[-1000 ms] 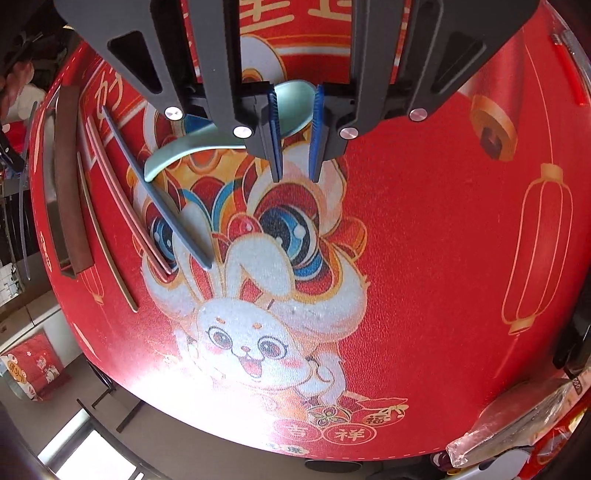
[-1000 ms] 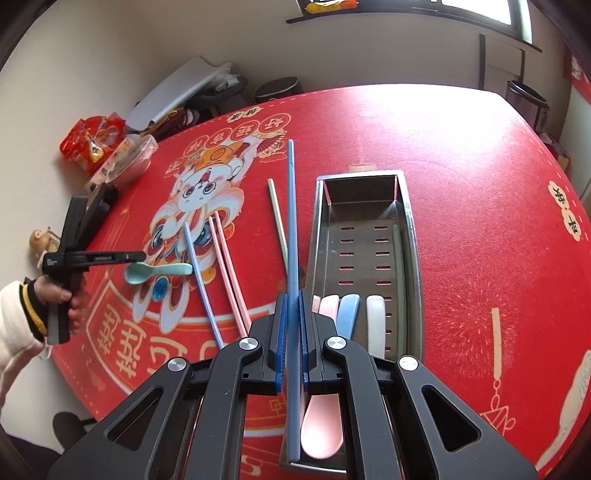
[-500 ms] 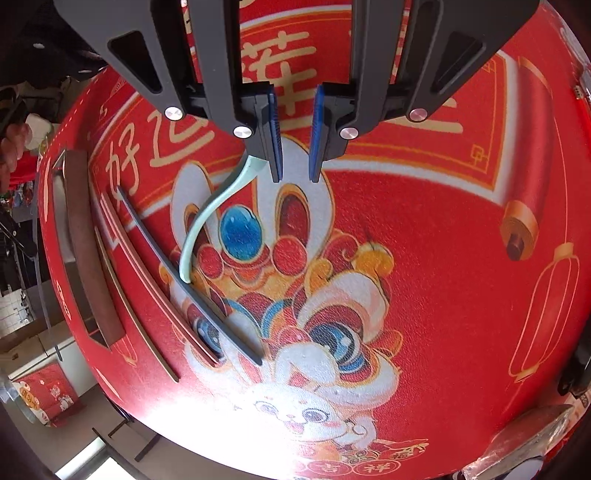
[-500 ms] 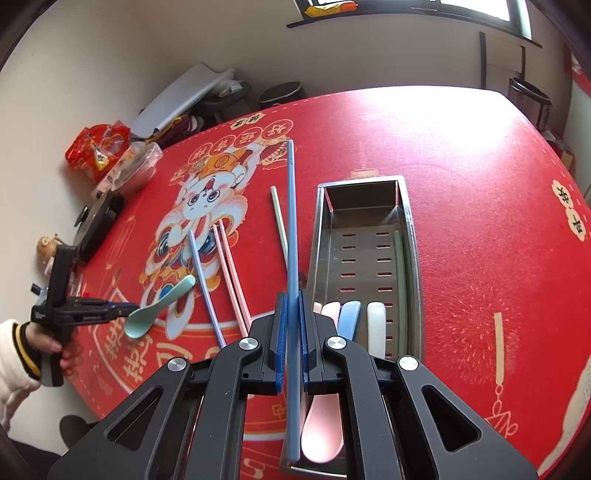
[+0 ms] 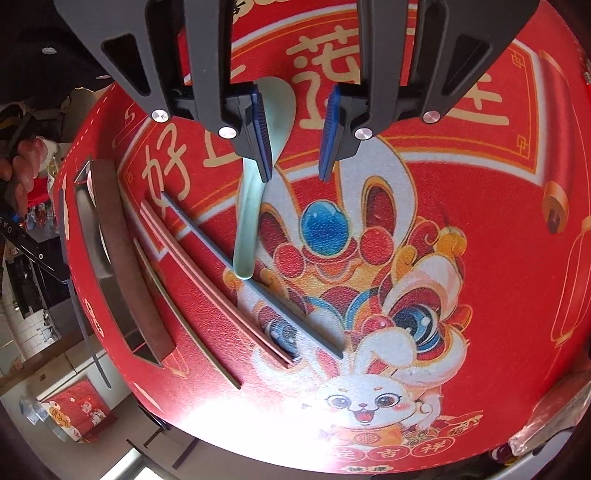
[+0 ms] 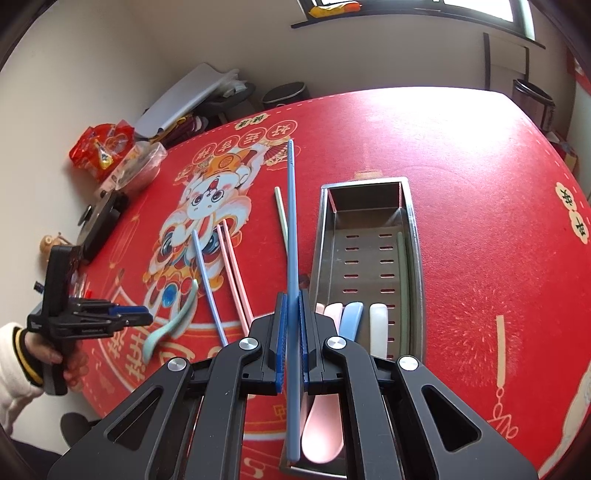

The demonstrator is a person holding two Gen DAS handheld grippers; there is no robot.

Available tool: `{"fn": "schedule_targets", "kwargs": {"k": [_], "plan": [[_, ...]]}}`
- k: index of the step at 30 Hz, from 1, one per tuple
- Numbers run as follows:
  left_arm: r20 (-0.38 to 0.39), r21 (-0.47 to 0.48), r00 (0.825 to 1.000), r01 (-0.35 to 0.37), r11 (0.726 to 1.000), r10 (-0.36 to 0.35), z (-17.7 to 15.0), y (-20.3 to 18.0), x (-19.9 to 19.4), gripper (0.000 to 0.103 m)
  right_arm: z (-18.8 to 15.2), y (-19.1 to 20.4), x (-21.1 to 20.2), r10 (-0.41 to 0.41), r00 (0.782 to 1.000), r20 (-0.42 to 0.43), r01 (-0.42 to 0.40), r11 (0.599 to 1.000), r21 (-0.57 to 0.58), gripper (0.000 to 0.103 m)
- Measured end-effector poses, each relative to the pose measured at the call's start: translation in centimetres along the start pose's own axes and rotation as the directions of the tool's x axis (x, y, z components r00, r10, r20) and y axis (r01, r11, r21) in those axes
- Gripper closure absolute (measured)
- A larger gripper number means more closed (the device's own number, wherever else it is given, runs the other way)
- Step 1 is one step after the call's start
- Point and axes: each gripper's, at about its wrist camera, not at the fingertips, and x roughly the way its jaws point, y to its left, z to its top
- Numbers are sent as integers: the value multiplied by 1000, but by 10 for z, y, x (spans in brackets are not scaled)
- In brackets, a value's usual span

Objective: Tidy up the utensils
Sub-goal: 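Lift the mint-green spoon with the left tool and carry it toward the tray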

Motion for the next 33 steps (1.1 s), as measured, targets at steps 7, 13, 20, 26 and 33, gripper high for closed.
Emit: {"fn": "schedule_targets", "kwargs": {"k": [7, 13, 20, 26, 33], "plan": [[-23, 123, 1000, 22, 992, -19, 7, -43, 12, 65, -1, -5, -2, -5, 1000, 6, 5, 1000, 15, 97], [-57, 176, 997, -48, 983, 58, 2, -54, 27, 65, -5, -12, -8, -13, 1000, 15, 13, 999, 31, 97], [-73, 119, 996, -52, 992, 61, -4, -48, 34, 66, -6, -16, -9, -16, 1000, 16, 15, 999, 49, 97], [-83, 21, 996, 25, 999, -23, -11, -43, 29, 67, -4, -15, -10, -9, 1000, 21, 8, 999, 40, 97], [-72, 17, 995, 63, 998, -62, -17, -56, 29, 79, -4, -16, -11, 2, 1000, 25, -3, 999, 36, 97]]}}
